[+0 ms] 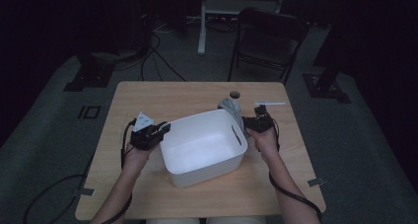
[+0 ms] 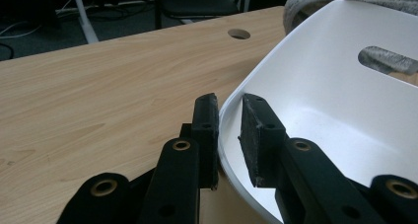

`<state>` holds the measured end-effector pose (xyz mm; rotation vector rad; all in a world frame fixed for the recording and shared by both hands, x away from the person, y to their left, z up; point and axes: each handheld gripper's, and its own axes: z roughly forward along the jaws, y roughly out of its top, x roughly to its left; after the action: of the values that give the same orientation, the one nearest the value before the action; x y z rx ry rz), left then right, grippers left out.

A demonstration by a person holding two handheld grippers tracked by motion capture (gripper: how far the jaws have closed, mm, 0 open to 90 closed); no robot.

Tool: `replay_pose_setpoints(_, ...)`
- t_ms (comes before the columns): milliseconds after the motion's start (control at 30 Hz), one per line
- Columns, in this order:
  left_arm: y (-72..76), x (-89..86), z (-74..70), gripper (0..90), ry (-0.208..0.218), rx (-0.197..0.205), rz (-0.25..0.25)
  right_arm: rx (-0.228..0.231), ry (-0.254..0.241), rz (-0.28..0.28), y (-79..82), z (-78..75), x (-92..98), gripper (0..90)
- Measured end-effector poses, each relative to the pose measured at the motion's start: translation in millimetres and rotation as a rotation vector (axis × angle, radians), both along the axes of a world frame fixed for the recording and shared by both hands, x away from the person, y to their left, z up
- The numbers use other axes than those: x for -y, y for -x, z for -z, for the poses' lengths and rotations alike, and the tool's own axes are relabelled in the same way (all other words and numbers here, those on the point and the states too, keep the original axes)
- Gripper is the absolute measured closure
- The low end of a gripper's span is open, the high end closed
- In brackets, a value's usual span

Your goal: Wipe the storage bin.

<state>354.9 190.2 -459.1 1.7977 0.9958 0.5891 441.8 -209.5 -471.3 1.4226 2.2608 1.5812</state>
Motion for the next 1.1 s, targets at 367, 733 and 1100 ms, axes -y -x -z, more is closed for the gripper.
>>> replay_pose_setpoints(367, 0.1, 0.1, 0.3, 77.1, 0.003, 0.003, -0.001, -0.101, 0.147, 0.001, -12.0, 44.3, -13.9, 77.9)
replay_pose_setpoints(733, 0.3, -0.6, 0.3, 77.1, 0.005, 0.001, 0.007, -0.137, 0.048, 0.024, -9.6, 56.0, -3.0, 77.1)
replay_pose_setpoints(1100, 1.1, 0.3, 0.1, 77.1, -0.001, 0.002, 0.005, -0.053, -0.111, 0.044, 46.8, 25.9, 44.9, 76.9)
